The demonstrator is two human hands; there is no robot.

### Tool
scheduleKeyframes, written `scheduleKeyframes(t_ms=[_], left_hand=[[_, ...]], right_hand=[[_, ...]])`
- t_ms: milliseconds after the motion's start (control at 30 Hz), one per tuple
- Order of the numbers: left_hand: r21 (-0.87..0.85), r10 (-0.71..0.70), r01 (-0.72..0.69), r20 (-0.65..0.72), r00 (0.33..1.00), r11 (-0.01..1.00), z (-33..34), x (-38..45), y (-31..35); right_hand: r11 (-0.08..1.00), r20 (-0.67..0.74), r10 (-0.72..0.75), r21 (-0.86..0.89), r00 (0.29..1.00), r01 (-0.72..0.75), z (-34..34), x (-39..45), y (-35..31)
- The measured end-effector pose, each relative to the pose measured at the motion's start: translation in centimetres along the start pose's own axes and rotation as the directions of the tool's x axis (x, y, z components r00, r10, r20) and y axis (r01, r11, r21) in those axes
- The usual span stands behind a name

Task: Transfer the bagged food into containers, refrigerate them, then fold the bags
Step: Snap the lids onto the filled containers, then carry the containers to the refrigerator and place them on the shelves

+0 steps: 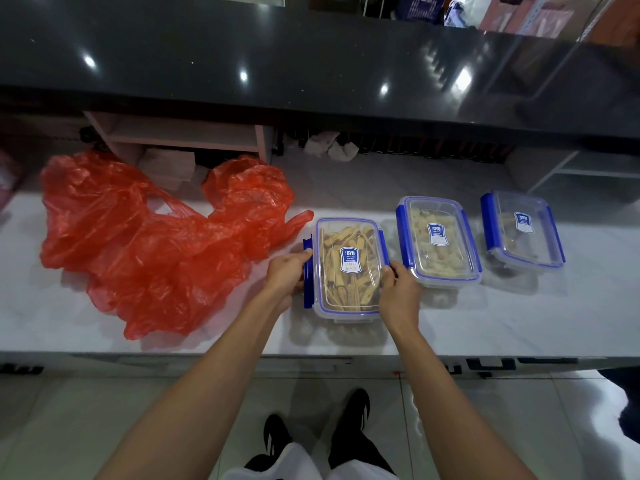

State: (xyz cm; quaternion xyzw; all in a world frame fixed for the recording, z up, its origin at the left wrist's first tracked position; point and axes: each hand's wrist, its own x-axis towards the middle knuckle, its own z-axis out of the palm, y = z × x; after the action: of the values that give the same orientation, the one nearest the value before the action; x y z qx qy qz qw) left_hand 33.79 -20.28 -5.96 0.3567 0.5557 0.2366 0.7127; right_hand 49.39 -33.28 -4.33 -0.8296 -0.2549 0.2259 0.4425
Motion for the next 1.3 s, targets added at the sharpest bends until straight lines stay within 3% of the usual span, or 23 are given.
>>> scheduleKeyframes(t_ms=[100,233,433,533,767,900,1133,1300], left_hand=[[-0.036,0.026,-0.026,0.000,1.000,0.999,-0.3,-0.2,0.1],[0.095,0.224,-0.219,-0.040,0.974,0.971,0.2,-1.1,-0.1],[0.369,0.473,-0.454,0.044,0.880,0.811,1.1,-3.4,-1.2],[0.408,0.464,-0.452,0.076,0.882,0.793,0.9,-3.7,-1.0],[0.184,0.253,-0.275,0.134,0.958,0.944,1.0,-4.7,-3.0],[0.186,0.322,-0.353,0.178,0.930,0.917,2.5,-6.3,-1.7],[0.230,0.465,-0.554,0.346,0.815,0.800,10.3,-10.8,1.9],[0.245,0.387,-0.554,0.499,0.775,0.796,20.6,-15.2,-0.5]], right_hand=[[1.000,-0.005,0.008,0.003,1.000,-0.008,0.2,-0.2,-0.1],[1.000,-0.009,0.015,0.016,1.000,-0.015,0.2,-0.3,-0.2],[1.000,-0.028,0.021,-0.014,0.999,-0.022,0.7,-0.4,-0.4],[0.999,-0.022,0.039,0.018,0.999,-0.039,0.8,-0.4,-0.3],[0.966,0.131,0.109,0.219,0.985,-0.136,0.3,-2.2,0.4],[0.948,0.154,0.045,0.306,0.987,-0.091,-1.7,-3.6,0.2],[0.927,0.001,-0.100,0.364,0.995,0.093,-10.9,-4.3,-0.2],[0.928,-0.178,-0.092,0.340,0.980,0.149,-21.4,-5.0,3.6]])
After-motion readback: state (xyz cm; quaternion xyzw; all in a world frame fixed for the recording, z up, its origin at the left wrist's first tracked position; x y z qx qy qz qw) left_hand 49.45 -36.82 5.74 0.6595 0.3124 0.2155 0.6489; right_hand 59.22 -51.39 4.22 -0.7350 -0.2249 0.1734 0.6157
